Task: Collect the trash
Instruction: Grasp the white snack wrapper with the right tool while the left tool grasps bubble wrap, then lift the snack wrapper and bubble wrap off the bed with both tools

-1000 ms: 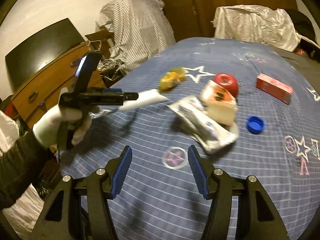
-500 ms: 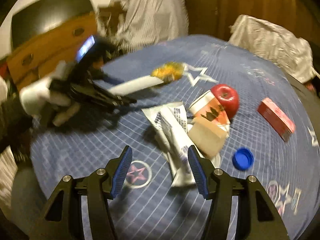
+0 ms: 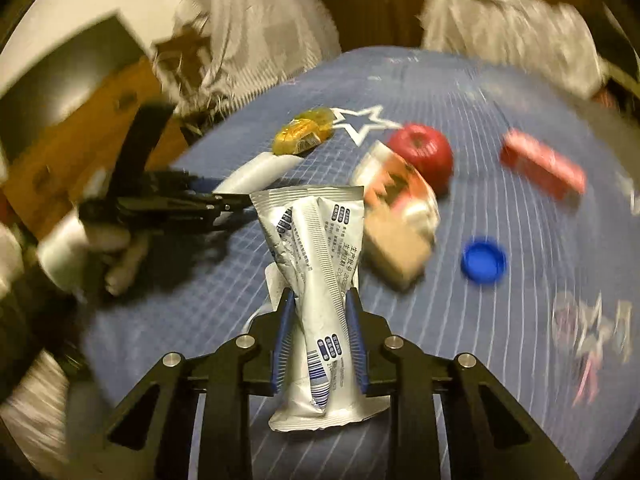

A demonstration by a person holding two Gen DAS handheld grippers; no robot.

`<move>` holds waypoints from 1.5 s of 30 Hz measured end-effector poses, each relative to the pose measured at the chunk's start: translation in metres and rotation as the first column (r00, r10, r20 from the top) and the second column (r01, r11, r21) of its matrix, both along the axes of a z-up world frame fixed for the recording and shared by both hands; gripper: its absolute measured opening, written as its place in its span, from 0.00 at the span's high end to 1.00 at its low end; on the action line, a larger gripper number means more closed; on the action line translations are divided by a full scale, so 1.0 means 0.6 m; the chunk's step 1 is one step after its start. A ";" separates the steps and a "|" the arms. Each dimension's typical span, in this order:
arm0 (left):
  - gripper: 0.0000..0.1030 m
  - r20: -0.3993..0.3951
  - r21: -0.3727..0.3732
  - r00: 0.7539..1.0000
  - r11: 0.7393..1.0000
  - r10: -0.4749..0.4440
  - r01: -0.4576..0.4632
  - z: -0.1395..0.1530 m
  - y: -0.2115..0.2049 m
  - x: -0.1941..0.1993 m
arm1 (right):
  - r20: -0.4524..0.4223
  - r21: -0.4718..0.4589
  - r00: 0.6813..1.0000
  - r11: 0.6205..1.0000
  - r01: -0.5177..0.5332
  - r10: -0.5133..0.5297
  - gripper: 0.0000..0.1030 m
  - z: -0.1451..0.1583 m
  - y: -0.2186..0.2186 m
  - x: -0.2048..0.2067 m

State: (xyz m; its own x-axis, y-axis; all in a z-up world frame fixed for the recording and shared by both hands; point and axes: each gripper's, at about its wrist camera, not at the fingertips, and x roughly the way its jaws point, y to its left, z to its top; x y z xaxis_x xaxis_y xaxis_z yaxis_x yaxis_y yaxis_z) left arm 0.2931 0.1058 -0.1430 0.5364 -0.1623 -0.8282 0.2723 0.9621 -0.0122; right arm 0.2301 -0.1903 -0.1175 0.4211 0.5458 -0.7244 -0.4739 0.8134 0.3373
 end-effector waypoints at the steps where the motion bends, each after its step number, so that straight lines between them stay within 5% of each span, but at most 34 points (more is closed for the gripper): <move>1: 0.56 0.005 -0.013 1.000 1.000 -0.005 0.005 0.009 -0.002 -0.020 | -0.022 0.028 1.000 1.000 0.015 -0.015 0.73 -0.001 -0.015 -0.007; 4: 0.56 0.016 -0.037 0.999 0.999 -0.030 0.031 0.026 -0.006 -0.076 | -0.074 0.078 0.995 0.994 0.071 -0.065 0.73 -0.006 -0.065 -0.033; 10: 0.51 -0.022 -0.005 0.999 0.999 -0.049 0.049 -0.013 -0.024 -0.155 | -0.044 -0.052 0.994 0.994 0.096 -0.099 0.57 -0.024 -0.087 -0.066; 15: 0.27 0.034 -0.016 0.999 1.000 -0.008 0.009 0.006 -0.032 -0.163 | -0.002 -0.147 1.000 0.989 0.030 -0.031 0.29 -0.021 -0.055 -0.065; 17: 0.23 0.045 0.002 0.999 1.000 -0.004 0.004 0.008 -0.039 -0.157 | 0.009 -0.191 1.000 0.982 0.013 -0.011 0.28 -0.023 -0.046 -0.063; 22: 0.29 -0.003 0.079 1.000 0.997 -0.012 0.013 -0.021 -0.060 -0.125 | -0.029 -0.239 0.999 0.971 -0.020 0.013 0.29 -0.051 -0.026 -0.045; 24: 0.38 -0.005 0.058 1.000 0.998 -0.005 0.005 -0.022 -0.059 -0.125 | -0.029 -0.249 1.000 0.968 -0.003 -0.005 0.48 -0.063 -0.023 -0.046; 26: 0.50 -0.001 0.054 1.000 0.998 0.012 -0.012 -0.020 -0.062 -0.125 | -0.006 -0.262 1.000 0.965 0.021 -0.023 0.56 -0.070 -0.024 -0.048; 31: 0.54 0.031 0.064 0.999 0.997 0.037 -0.039 -0.018 -0.077 -0.143 | 0.051 -0.243 0.997 0.967 0.071 -0.060 0.62 -0.069 -0.026 -0.063; 39: 0.54 0.204 -0.046 0.972 0.993 0.115 -0.108 0.066 -0.108 -0.219 | 0.283 -0.115 0.942 0.969 0.219 -0.179 0.68 0.026 -0.055 -0.117; 45: 0.54 0.382 -0.112 0.909 0.984 0.169 -0.136 0.153 -0.157 -0.285 | 0.423 -0.015 0.863 0.950 0.313 -0.277 0.68 0.101 -0.074 -0.161</move>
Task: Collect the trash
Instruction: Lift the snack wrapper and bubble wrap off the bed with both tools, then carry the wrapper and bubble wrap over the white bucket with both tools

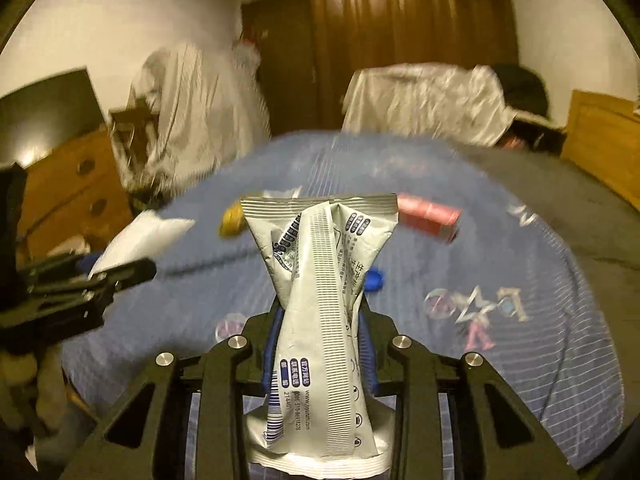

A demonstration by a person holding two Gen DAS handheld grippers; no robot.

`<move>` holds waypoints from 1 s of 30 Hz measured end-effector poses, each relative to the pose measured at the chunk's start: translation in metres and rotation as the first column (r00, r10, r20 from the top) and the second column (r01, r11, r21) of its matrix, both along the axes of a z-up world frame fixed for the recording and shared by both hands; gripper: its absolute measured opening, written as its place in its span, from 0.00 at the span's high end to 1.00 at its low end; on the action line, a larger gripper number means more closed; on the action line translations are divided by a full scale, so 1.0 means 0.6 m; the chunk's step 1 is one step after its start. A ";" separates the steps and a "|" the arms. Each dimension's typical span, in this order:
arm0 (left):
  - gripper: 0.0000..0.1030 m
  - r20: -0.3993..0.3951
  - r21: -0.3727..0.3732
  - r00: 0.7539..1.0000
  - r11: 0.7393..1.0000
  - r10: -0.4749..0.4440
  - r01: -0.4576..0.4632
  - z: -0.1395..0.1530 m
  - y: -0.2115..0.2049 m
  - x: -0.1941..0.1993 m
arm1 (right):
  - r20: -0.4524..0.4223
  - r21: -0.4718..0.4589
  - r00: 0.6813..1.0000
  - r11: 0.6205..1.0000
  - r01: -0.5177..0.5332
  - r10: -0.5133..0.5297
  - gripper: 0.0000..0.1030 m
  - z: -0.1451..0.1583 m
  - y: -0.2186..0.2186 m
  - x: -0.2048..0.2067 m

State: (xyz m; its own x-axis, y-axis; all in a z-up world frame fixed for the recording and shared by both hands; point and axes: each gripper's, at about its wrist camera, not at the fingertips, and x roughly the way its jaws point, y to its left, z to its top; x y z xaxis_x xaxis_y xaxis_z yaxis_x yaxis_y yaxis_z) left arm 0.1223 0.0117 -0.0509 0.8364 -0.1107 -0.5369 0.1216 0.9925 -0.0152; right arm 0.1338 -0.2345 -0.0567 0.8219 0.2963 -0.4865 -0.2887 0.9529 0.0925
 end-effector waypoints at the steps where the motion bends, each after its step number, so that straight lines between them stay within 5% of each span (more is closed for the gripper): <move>1: 0.54 0.024 0.001 1.000 1.000 0.007 -0.007 0.009 -0.006 -0.006 | 0.033 0.002 0.999 1.000 0.015 -0.015 0.68 0.014 -0.003 -0.009; 10: 0.54 0.155 -0.018 0.985 0.997 0.074 -0.072 0.047 -0.053 -0.036 | 0.185 -0.009 0.980 0.997 0.077 -0.074 0.67 0.080 -0.022 -0.071; 21: 0.54 0.167 -0.022 0.983 0.997 0.081 -0.078 0.055 -0.059 -0.044 | 0.185 -0.012 0.981 0.998 0.060 -0.057 0.67 0.095 -0.018 -0.095; 30: 0.54 0.182 -0.030 0.968 0.985 0.174 -0.172 0.082 0.022 -0.043 | 0.189 -0.013 0.981 0.999 -0.043 0.045 0.67 0.121 0.044 -0.061</move>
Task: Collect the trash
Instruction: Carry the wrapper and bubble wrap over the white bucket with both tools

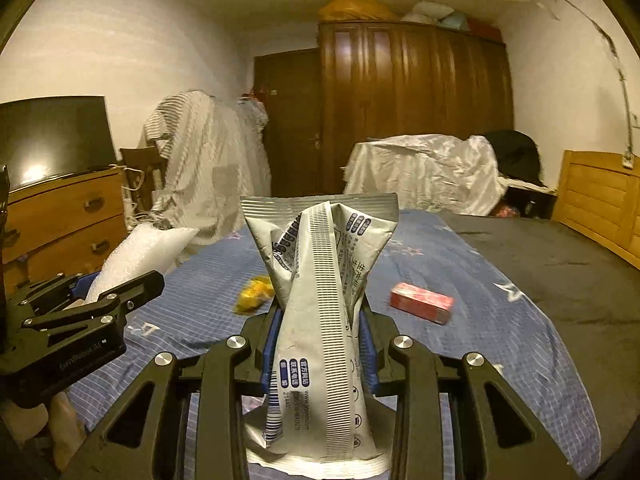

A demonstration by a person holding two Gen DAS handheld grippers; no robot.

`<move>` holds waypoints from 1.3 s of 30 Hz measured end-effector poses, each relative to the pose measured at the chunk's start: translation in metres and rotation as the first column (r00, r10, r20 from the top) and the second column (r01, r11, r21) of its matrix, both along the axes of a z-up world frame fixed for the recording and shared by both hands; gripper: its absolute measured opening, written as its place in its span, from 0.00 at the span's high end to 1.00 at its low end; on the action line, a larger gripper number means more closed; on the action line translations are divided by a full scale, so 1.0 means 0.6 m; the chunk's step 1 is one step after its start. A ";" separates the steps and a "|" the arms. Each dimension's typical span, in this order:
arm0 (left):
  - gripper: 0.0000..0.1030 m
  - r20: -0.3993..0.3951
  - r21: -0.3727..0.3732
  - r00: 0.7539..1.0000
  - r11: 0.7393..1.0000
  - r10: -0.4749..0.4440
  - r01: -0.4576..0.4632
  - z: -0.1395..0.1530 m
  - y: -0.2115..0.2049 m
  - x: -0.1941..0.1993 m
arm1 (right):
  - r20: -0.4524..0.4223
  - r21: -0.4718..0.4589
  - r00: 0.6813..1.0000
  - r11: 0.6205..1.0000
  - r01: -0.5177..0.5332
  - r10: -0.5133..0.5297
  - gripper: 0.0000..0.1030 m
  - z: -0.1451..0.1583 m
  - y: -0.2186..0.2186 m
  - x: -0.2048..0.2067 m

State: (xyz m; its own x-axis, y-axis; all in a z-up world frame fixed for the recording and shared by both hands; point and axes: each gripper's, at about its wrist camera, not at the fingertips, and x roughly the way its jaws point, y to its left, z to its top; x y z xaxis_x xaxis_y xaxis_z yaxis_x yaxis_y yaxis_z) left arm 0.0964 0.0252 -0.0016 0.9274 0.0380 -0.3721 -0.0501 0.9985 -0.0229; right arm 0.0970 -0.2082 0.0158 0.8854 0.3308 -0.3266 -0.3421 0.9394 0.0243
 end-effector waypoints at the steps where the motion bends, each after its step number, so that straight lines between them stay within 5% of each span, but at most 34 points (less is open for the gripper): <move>1: 0.54 0.003 0.000 1.000 1.000 0.020 -0.020 0.006 0.018 -0.001 | -0.002 0.001 1.000 1.000 -0.016 0.016 0.67 0.004 0.012 0.008; 9: 0.54 0.011 -0.004 0.986 0.986 0.165 -0.165 0.034 0.147 -0.011 | -0.027 -0.001 0.981 0.981 -0.194 0.194 0.67 0.041 0.164 0.044; 20: 0.54 0.012 -0.008 0.924 0.924 0.383 -0.383 0.070 0.349 -0.062 | -0.072 -0.019 0.904 0.905 -0.424 0.422 0.67 0.082 0.436 0.051; 32: 0.54 -0.075 -0.024 0.834 0.835 0.547 -0.550 0.057 0.541 -0.107 | -0.182 -0.014 0.782 0.794 -0.608 0.596 0.67 0.118 0.732 0.073; 39: 0.54 -0.183 -0.057 0.791 0.797 0.584 -0.601 0.018 0.657 -0.111 | -0.344 -0.017 0.674 0.714 -0.700 0.653 0.67 0.093 0.917 0.106</move>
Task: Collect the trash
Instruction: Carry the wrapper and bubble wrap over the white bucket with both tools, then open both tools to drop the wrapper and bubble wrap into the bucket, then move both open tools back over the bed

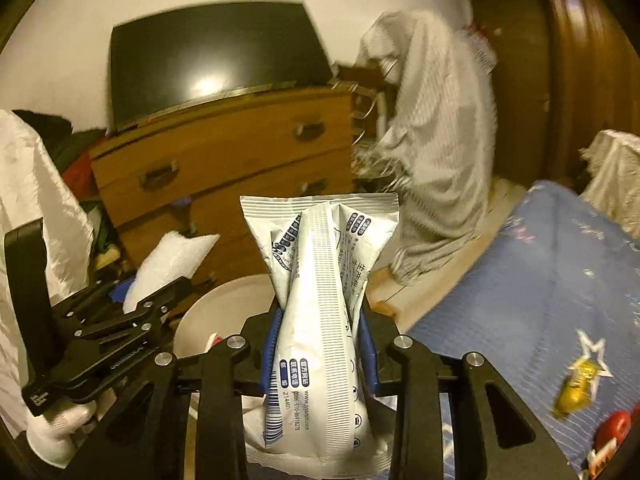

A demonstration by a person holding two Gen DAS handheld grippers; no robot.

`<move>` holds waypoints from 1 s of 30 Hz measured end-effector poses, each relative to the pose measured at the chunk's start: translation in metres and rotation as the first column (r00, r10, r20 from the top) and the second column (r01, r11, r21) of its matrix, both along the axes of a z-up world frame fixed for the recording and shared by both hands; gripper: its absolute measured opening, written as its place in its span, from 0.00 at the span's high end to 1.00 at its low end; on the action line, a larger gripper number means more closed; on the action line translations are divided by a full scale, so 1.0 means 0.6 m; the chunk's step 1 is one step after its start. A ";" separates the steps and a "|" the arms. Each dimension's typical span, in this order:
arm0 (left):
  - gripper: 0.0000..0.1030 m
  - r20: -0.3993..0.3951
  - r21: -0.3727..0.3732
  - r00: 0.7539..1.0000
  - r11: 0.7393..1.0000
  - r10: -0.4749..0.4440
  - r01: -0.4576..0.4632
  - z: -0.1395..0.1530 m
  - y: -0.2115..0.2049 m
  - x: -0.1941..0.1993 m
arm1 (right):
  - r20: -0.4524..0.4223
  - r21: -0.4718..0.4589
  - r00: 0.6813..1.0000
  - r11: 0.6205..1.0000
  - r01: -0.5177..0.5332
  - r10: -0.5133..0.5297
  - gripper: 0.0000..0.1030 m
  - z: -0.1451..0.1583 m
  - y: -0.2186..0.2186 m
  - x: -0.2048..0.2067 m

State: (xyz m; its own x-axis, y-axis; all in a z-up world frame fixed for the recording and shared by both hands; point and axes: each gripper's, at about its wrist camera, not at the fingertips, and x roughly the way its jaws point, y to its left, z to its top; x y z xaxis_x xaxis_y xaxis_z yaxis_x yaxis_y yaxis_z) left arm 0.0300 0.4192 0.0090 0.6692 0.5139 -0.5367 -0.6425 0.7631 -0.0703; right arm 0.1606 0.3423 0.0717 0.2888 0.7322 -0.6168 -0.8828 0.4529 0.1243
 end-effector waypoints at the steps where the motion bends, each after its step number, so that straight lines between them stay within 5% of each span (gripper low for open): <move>1: 0.54 -0.013 -0.009 1.000 1.000 0.002 -0.002 -0.007 0.010 -0.001 | -0.011 -0.024 1.000 1.000 -0.016 0.016 0.67 -0.012 0.022 0.002; 13: 0.53 -0.126 -0.102 0.992 0.994 0.009 -0.022 -0.092 0.097 0.020 | -0.196 -0.199 0.978 0.973 -0.116 0.076 0.66 -0.165 0.170 0.025; 20: 0.52 -0.149 -0.123 0.989 0.992 0.011 -0.029 -0.117 0.110 0.025 | -0.198 -0.205 0.976 0.970 -0.129 0.088 0.63 -0.185 0.173 0.029; 22: 0.46 -0.154 -0.116 0.988 0.993 0.021 -0.039 -0.117 0.112 0.025 | -0.201 -0.199 0.975 0.971 -0.132 0.091 0.57 -0.185 0.172 0.032; 24: 0.32 -0.154 -0.109 0.987 0.993 0.039 -0.056 -0.116 0.116 0.021 | -0.197 -0.181 0.977 0.976 -0.123 0.086 0.38 -0.182 0.167 0.035; 30: 0.29 -0.153 -0.105 0.987 0.992 0.058 -0.074 -0.117 0.126 0.011 | -0.203 -0.132 0.976 0.986 -0.105 0.077 0.37 -0.164 0.139 0.048</move>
